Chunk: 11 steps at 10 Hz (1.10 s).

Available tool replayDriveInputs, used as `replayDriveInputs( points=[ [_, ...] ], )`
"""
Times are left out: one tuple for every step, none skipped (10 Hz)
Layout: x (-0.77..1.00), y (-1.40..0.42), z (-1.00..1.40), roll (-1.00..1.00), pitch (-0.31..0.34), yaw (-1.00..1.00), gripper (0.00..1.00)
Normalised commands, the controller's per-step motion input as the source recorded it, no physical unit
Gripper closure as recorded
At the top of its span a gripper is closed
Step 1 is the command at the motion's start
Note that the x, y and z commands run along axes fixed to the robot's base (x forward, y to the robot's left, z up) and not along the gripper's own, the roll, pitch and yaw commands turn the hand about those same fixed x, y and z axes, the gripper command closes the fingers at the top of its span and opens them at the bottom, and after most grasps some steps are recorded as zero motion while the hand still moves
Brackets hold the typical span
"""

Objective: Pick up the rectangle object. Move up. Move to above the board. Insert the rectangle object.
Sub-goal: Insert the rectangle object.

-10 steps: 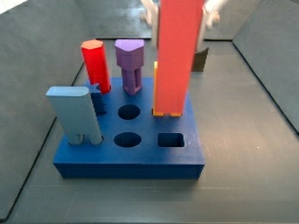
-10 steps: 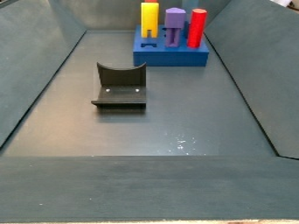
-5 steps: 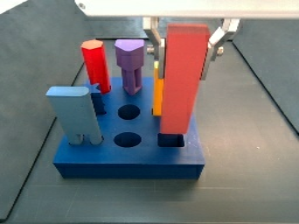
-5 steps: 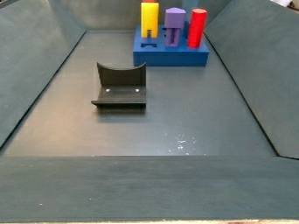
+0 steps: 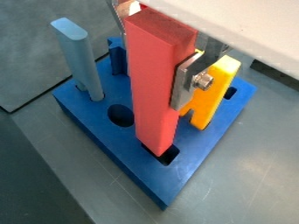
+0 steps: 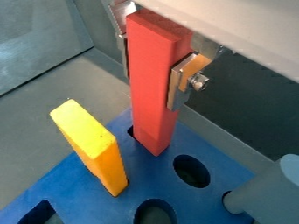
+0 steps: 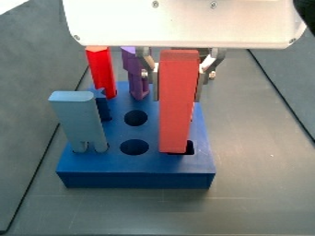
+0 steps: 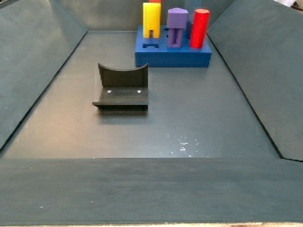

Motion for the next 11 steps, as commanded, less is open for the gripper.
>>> replayDriveInputs(
  points=[
    [0.33, 0.00, -0.15, 0.00, 0.000, 0.00, 1.00],
    [0.41, 0.00, -0.04, 0.00, 0.029, -0.02, 1.00],
    [0.23, 0.00, 0.00, 0.00, 0.051, 0.00, 1.00],
    [0.18, 0.00, -0.08, 0.00, 0.034, 0.00, 1.00],
    [0.05, 0.00, -0.17, 0.00, 0.000, 0.13, 1.00],
    [0.00, 0.00, -0.23, 0.04, 0.006, 0.19, 1.00],
    [0.00, 0.00, -0.21, 0.10, 0.026, 0.23, 1.00],
    [-0.14, 0.00, -0.17, 0.11, 0.000, 0.24, 1.00],
    [-0.13, 0.00, -0.12, 0.07, 0.000, 0.24, 1.00],
    [0.00, 0.00, -0.11, 0.05, 0.007, 0.11, 1.00],
    [0.07, 0.00, -0.18, 0.05, 0.020, 0.01, 1.00]
  ],
)
